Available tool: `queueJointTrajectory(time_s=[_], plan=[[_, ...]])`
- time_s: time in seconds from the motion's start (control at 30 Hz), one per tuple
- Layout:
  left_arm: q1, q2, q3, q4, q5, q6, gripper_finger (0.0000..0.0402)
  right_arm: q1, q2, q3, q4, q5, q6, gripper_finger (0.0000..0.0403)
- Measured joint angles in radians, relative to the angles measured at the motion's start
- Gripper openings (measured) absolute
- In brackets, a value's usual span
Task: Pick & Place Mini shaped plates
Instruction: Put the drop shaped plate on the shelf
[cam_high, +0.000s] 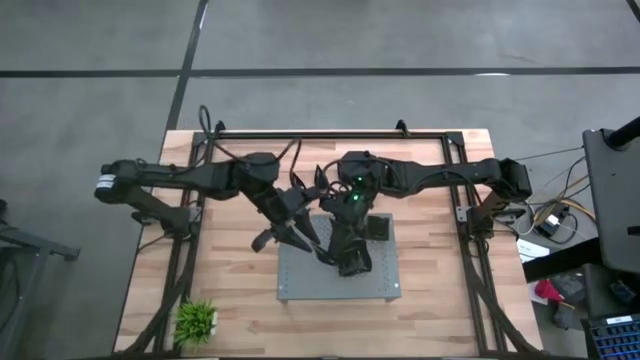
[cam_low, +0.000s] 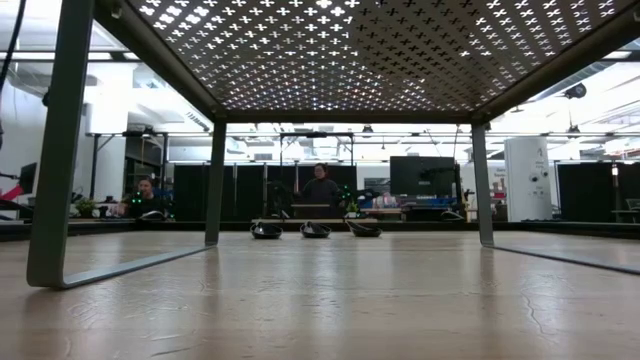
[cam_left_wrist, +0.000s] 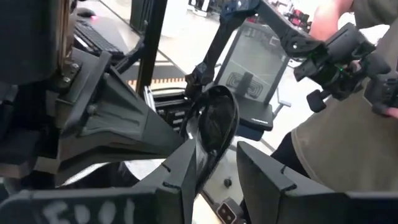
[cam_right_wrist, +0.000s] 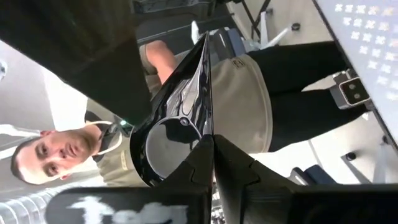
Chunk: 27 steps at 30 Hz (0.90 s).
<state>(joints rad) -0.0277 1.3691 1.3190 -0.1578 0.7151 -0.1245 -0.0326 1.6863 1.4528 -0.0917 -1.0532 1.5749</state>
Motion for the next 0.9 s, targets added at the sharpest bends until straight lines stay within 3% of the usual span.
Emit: queueJointTrajectory(time_s=[0.9], plan=[[-0.035,0.01,0.0,0.0,-0.026,0.014,0.0108,0.0,-0.001,0.0,0.005,0.004,-0.004,0.0008]])
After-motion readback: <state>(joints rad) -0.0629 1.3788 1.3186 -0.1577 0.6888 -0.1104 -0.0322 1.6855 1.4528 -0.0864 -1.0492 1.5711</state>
